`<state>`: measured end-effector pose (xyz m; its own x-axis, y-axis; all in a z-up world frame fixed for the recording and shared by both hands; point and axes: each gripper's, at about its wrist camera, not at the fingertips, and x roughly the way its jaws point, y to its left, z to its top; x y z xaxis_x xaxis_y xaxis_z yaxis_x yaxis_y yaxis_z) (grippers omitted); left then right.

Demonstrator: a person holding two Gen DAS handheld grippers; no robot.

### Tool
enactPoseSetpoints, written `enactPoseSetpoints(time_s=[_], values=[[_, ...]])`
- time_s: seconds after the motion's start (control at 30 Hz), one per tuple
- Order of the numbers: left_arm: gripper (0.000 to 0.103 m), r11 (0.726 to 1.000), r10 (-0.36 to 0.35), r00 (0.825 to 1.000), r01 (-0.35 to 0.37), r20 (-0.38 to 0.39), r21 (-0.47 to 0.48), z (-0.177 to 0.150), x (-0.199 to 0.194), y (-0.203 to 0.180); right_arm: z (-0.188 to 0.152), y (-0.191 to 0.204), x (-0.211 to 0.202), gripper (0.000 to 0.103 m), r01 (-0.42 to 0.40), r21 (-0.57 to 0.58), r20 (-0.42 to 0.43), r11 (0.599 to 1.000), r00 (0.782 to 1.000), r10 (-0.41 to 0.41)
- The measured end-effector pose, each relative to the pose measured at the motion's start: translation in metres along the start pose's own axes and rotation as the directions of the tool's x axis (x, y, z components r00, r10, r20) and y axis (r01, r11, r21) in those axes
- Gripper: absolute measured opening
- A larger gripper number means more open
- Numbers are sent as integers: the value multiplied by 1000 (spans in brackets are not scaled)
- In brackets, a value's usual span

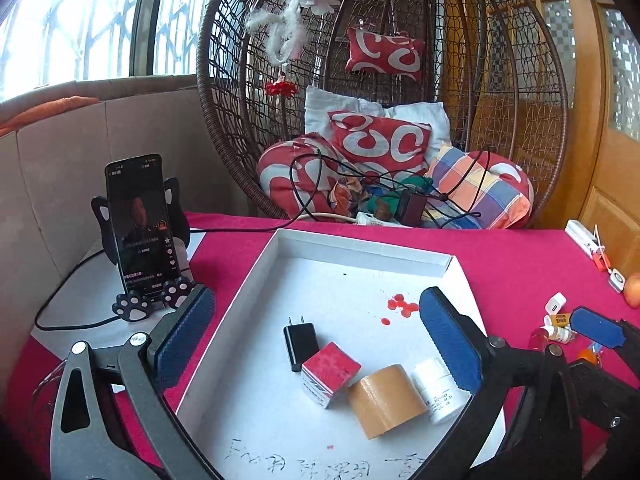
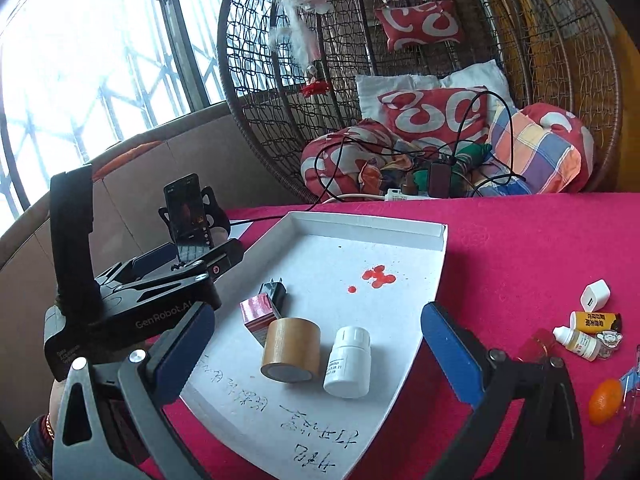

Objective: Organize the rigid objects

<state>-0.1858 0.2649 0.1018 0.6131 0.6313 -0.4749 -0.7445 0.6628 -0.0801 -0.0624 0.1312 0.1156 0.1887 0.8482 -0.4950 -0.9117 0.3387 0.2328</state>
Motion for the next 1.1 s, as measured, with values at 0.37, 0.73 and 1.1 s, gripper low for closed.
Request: enactPoseSetpoints(time_s=[0.37, 0.73, 1.1], values=[[103, 991, -136, 991, 136, 7, -15, -17, -39, -36, 3, -3, -103, 103, 270, -32, 320, 962, 915, -246], [103, 896, -395, 905, 417, -158, 149, -57, -54, -121, -19, -98, -157, 103, 353, 222, 319, 909, 854, -410], [103, 814, -336, 862, 469, -380, 343, -118, -35, -201, -77, -166, -166, 103, 455, 288, 116, 843, 857, -502]])
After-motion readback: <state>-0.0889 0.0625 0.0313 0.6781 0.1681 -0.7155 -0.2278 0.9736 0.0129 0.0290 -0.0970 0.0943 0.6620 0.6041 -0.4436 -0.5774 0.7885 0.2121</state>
